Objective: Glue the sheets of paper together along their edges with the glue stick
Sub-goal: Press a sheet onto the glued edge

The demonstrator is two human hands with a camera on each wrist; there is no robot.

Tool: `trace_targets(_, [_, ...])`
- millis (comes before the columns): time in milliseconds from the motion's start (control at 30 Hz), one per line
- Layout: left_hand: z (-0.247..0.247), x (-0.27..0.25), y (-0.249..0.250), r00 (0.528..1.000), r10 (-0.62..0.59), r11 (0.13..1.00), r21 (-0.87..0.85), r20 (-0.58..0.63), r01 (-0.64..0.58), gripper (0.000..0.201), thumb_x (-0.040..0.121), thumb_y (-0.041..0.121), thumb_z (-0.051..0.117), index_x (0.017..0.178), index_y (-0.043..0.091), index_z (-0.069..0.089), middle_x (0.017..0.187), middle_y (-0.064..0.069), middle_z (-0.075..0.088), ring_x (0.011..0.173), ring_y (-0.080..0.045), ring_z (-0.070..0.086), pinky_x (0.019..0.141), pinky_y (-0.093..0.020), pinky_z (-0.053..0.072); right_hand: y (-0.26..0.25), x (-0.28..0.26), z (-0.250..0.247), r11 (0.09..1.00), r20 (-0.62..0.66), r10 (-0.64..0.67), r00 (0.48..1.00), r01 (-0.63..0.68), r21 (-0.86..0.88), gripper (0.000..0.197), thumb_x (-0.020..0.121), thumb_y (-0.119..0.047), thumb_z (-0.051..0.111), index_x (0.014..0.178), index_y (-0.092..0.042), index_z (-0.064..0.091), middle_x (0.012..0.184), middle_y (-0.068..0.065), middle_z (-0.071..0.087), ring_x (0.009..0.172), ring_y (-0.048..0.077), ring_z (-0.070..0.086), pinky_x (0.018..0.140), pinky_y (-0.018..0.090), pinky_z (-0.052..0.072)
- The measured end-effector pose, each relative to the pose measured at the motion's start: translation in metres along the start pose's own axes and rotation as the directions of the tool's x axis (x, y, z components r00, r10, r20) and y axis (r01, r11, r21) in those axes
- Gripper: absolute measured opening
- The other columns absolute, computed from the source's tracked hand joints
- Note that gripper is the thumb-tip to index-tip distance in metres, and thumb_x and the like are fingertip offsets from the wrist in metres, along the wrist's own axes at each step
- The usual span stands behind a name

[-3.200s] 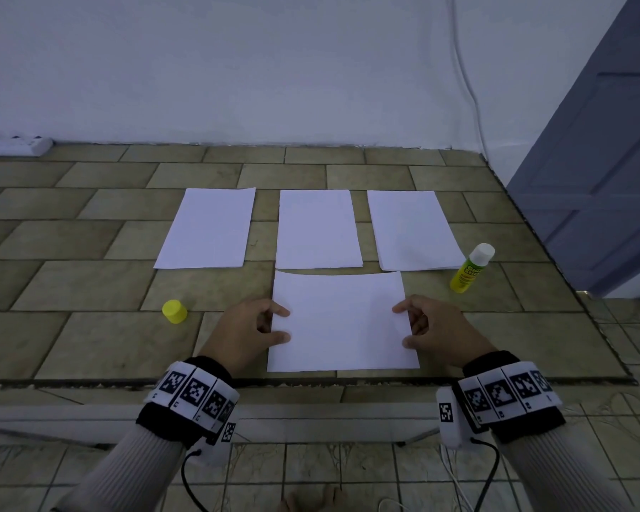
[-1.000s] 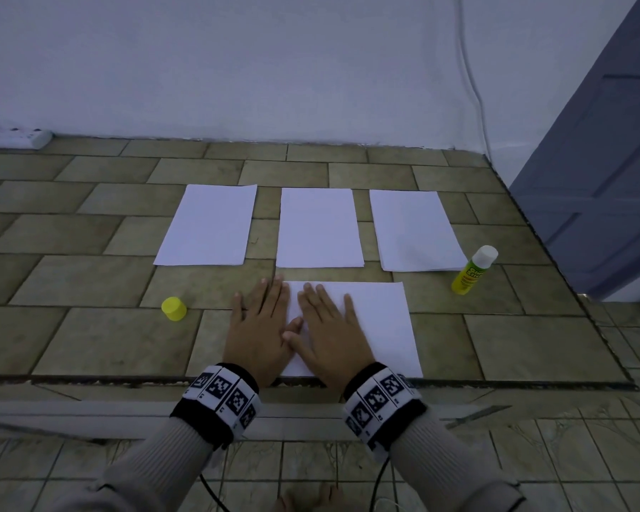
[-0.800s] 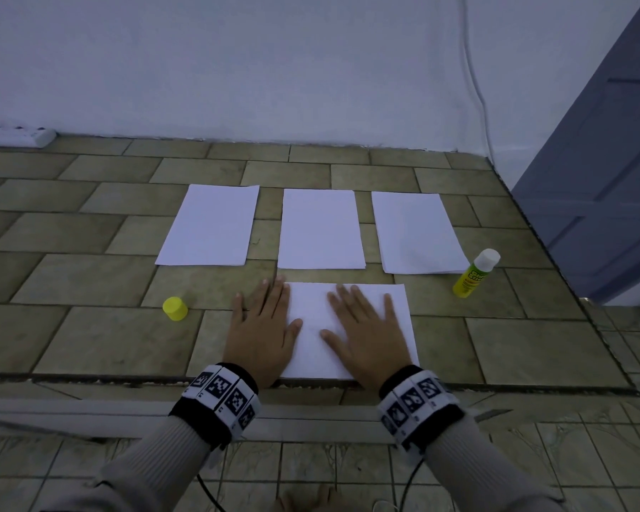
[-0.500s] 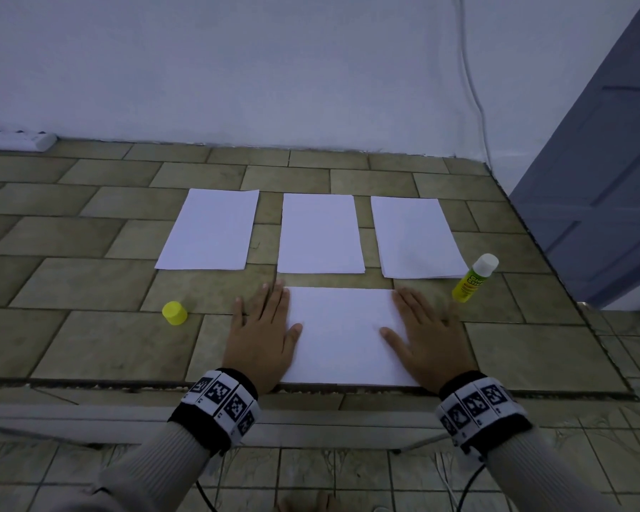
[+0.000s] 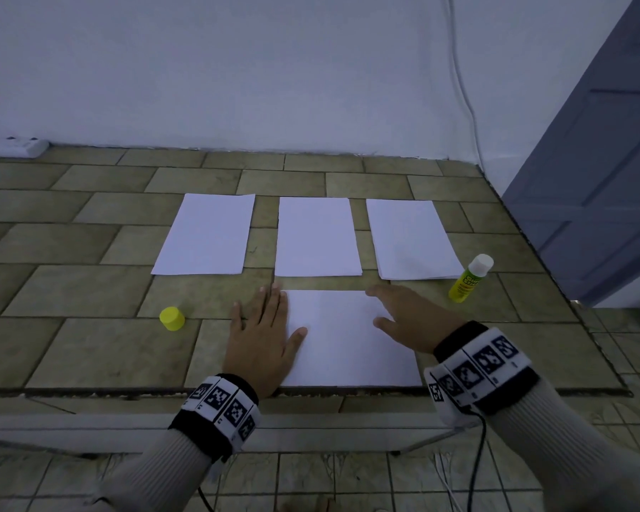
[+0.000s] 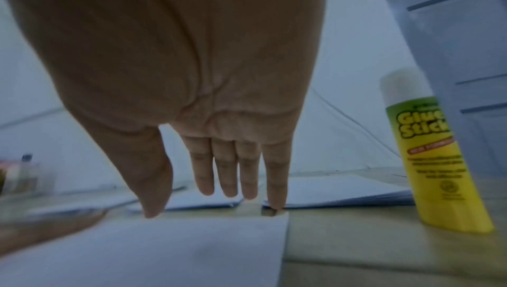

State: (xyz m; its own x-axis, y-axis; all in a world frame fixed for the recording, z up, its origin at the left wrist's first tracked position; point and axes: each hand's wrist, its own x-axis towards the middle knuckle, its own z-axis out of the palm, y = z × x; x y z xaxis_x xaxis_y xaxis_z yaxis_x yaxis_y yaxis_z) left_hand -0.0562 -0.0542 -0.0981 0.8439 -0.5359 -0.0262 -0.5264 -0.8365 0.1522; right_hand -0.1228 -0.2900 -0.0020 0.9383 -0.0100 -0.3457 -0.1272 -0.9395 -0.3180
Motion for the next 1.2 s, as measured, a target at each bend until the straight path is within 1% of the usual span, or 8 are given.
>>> trace_targets(167, [-0.004,-0.001,0.002,0.999,-0.011,0.999,0.037,0.050,0.009,0.099,0.078,0.071,-0.021,0.155,0.012,-0.001,0.163,-0.002,-0.010,0.150,-0.020,-0.010,0.117,-0.052,-0.008,0.005,0.020,0.006,0.971,0.016,0.041,0.999,-0.036,-0.237,0.043,0.094,-0.027,0.049,0.131,-0.010,0.037,0.130,0.009,0.047,0.118,0.027,0.046,0.096,0.038,0.040])
trace_targets(333, [-0.003,-0.001,0.000,1.000,0.007,1.000,0.001,0.025,-0.007,0.103,0.079,0.074,-0.022,0.156,0.011,0.006,0.164,-0.003,-0.003,0.151,-0.022,-0.005,0.117,-0.054,-0.005,0.005,0.030,0.000,0.943,-0.006,0.017,1.000,-0.018,-0.332,0.034,0.094,-0.026,0.050,0.121,-0.007,0.041,0.120,0.011,0.047,0.106,0.028,0.051,0.087,0.036,0.039])
trace_targets(467, [-0.002,-0.001,0.000,1.000,0.022,1.000,-0.009,0.015,-0.021,0.100,0.083,0.073,-0.015,0.155,0.010,0.014,0.163,-0.004,0.006,0.151,-0.024,0.002,0.117,-0.057,0.000,0.006,0.037,-0.006,0.970,-0.025,0.022,0.999,-0.028,-0.242,0.035,0.093,-0.015,0.051,0.125,-0.006,0.040,0.120,0.014,0.044,0.101,0.029,0.054,0.076,0.031,0.041])
trace_targets(533, [-0.002,-0.001,0.000,1.000,0.022,1.000,-0.009,0.016,-0.021,0.099,0.085,0.073,-0.014,0.155,0.010,0.015,0.163,-0.004,0.007,0.151,-0.024,0.004,0.117,-0.057,0.000,0.006,0.037,-0.013,0.989,-0.041,0.024,0.999,-0.030,-0.143,0.037,0.092,-0.006,0.050,0.129,-0.007,0.041,0.121,0.014,0.044,0.102,0.029,0.055,0.080,0.032,0.045])
trace_targets(800, [-0.006,-0.002,0.001,0.998,0.005,1.000,0.019,0.070,-0.006,0.104,0.074,0.074,-0.029,0.155,0.014,-0.006,0.161,0.000,-0.017,0.149,-0.019,-0.014,0.117,-0.052,-0.010,0.010,0.034,-0.032,0.996,-0.032,-0.031,0.999,0.028,-0.089,0.024,0.090,0.006,0.048,0.089,-0.010,0.065,0.106,0.007,0.064,0.102,0.020,0.059,0.089,0.027,0.048])
trace_targets(1000, [-0.007,-0.004,0.001,0.999,-0.012,0.999,-0.039,0.051,0.014,0.101,0.079,0.078,-0.017,0.152,0.009,-0.014,0.157,-0.005,-0.024,0.148,-0.018,-0.017,0.119,-0.052,-0.008,0.008,0.016,-0.076,0.995,-0.212,-0.083,0.974,0.068,-0.078,0.017,0.089,-0.003,0.060,0.083,-0.016,0.070,0.089,-0.004,0.061,0.075,0.003,0.051,0.066,0.010,0.036])
trace_targets(1067, [-0.008,-0.004,0.001,0.999,-0.019,0.998,-0.062,0.035,0.021,0.107,0.077,0.080,-0.019,0.153,0.006,-0.009,0.158,-0.007,-0.019,0.148,-0.017,-0.014,0.119,-0.051,-0.008,0.009,0.010,-0.095,0.997,-0.303,-0.068,0.951,0.059,-0.041,0.017,0.087,-0.004,0.061,0.083,-0.018,0.070,0.085,-0.006,0.059,0.069,-0.002,0.048,0.063,0.012,0.034])
trace_targets(1200, [-0.009,-0.005,0.003,0.999,-0.014,0.999,-0.046,0.040,0.016,0.110,0.075,0.080,-0.022,0.153,0.004,-0.007,0.161,-0.010,-0.015,0.145,-0.013,-0.018,0.118,-0.049,-0.011,0.020,0.018,-0.114,0.991,-0.430,0.028,0.902,0.032,0.132,0.018,0.084,0.001,0.060,0.086,-0.015,0.069,0.083,0.002,0.062,0.065,0.006,0.058,0.056,0.008,0.043])
